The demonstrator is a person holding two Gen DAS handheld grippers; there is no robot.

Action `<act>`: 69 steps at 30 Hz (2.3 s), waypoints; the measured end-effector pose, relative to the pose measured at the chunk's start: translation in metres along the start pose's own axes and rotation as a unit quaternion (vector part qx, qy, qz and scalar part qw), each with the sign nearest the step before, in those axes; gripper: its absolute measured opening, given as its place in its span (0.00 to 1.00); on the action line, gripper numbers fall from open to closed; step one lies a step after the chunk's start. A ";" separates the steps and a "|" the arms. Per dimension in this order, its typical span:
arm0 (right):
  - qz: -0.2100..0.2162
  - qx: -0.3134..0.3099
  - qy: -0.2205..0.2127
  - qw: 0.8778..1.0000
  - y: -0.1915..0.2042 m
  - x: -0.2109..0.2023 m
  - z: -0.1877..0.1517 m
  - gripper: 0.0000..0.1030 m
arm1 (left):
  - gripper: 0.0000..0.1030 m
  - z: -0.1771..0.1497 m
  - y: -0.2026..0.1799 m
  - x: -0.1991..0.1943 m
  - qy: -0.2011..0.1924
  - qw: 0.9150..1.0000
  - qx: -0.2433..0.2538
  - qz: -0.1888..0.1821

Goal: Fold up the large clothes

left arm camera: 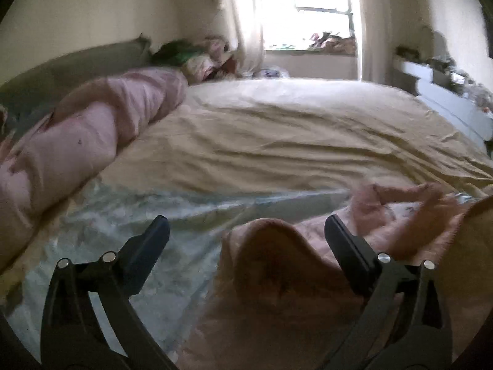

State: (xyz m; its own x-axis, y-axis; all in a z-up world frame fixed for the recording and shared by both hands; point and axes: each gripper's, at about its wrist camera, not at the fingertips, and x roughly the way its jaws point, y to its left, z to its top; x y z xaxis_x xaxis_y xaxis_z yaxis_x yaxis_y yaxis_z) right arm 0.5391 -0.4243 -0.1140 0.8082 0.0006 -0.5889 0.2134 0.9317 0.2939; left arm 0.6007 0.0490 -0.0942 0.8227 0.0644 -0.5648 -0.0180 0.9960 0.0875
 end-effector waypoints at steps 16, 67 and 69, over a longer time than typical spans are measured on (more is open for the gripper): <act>-0.053 -0.005 -0.031 0.998 -0.015 -0.027 0.019 0.96 | 0.91 0.011 0.016 -0.017 -0.013 0.999 -0.018 0.038; -0.012 -0.113 0.020 0.993 0.012 -0.009 -0.030 0.21 | 0.17 -0.036 0.021 0.019 0.063 0.996 0.042 -0.044; -0.024 -0.116 0.029 0.993 0.011 0.002 -0.031 0.22 | 0.18 -0.036 0.018 0.027 0.067 0.996 0.047 -0.033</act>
State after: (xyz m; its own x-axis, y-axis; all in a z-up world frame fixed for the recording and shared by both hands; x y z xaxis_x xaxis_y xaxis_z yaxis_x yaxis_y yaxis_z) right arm 0.5261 -0.4034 -0.1351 0.7653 -0.0313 -0.6429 0.1139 0.9896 0.0875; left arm 0.6022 0.0707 -0.1369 0.7374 0.0119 -0.6753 0.0922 0.9887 0.1181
